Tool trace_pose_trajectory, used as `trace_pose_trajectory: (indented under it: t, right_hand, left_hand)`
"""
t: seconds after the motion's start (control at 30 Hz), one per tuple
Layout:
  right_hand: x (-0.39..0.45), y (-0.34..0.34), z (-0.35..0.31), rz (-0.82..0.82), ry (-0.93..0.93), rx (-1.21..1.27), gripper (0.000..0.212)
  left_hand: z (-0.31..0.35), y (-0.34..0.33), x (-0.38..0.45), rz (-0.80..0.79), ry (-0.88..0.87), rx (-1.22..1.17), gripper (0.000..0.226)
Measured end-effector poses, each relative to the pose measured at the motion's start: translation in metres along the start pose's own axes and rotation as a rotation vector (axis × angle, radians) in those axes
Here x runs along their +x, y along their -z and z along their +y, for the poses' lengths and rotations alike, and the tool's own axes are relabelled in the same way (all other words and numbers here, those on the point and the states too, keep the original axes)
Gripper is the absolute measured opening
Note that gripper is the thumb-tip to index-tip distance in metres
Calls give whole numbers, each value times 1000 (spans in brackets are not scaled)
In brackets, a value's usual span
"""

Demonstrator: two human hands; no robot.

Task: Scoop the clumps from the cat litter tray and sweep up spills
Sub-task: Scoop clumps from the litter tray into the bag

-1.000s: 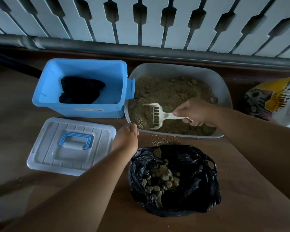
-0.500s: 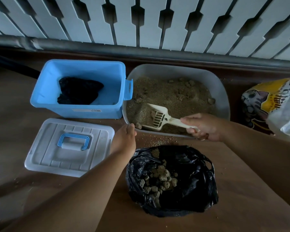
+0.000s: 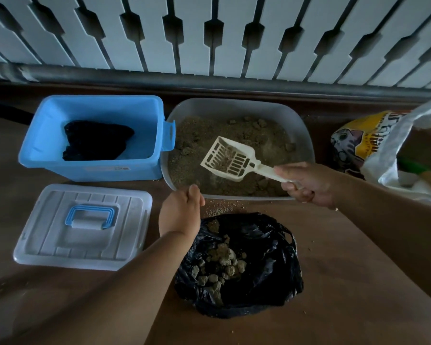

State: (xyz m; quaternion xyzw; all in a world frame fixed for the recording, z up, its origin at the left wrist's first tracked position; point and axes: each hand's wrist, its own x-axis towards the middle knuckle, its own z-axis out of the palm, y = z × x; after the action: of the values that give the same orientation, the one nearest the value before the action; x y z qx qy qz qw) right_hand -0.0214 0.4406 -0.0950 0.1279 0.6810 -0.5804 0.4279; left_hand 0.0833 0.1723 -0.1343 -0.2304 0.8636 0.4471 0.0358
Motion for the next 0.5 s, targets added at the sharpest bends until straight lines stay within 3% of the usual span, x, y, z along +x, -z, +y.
trace_pose_trajectory:
  t: [0.3,0.4,0.5]
  right_hand:
    - [-16,11,1,-17,42,-75,45]
    - [-23,15,-3,-34,27,-104,50]
    - [-35,16,-9,-98,12,-185,42]
  left_hand:
    - [-6,-2,-9,-144,-10,28,36]
    - [-11,-2,-11,-196,-61,162,31]
    - [-20,-4,-8,-221,-115,314,23]
